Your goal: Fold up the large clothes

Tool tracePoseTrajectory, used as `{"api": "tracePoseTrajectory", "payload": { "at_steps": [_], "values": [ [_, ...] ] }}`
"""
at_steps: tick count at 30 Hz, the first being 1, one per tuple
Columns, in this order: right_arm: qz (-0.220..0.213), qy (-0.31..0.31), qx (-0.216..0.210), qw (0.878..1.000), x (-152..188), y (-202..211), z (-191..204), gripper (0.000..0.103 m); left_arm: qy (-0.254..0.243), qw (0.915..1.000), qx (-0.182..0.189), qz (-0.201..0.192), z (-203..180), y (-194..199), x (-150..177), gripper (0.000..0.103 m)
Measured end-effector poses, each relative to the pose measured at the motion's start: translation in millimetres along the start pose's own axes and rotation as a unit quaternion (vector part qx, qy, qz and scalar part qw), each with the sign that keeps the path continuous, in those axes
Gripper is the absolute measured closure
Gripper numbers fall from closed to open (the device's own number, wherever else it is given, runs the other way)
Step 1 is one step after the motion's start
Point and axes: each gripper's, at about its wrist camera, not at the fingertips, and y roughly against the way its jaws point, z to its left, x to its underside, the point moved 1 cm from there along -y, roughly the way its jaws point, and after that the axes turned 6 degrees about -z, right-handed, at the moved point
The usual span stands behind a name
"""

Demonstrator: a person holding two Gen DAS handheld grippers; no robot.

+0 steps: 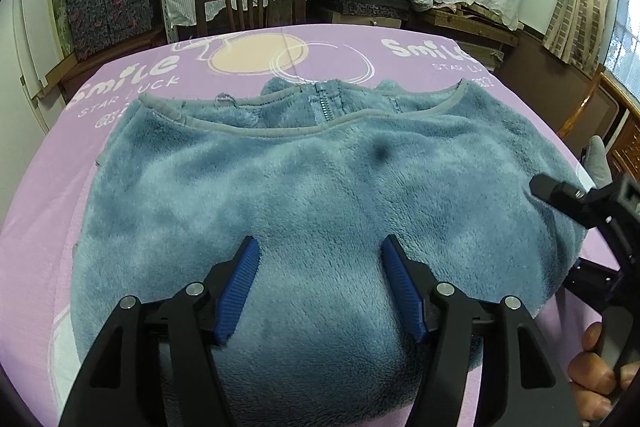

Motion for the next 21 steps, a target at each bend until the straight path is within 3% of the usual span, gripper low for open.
{"api": "tracePoseTrajectory", "payload": {
  "at_steps": [3,6,8,12,16,21],
  "values": [
    [0.012,0.013,-0.009,1.0,0,-3,5,0.03,-0.001,1.0,-0.001,0.0,0,0,-1,0.038],
    [0.004,0.003,-0.008,1.0,-1,0,1,0.037,0.01,0.9999,0.007,0.003,4,5,-4,0.038],
    [-0.001,-0.012,-0.003,1.0,-2,2,-5,0.048,0.021,0.9998,0.008,0.001,10,11,-7,0.038],
    [-0.003,-0.035,-0.012,0.999,-5,4,-13,0.051,0.046,0.9987,-0.014,-0.018,33,22,-20,0.038],
    [-0.003,-0.041,-0.013,0.999,-7,3,-14,0.051,0.077,0.9966,-0.029,0.009,60,4,-20,0.038],
    [-0.01,-0.03,-0.01,0.999,-4,4,-13,0.054,0.015,0.997,-0.076,0.0,42,-5,-14,0.033]
  ]
}}
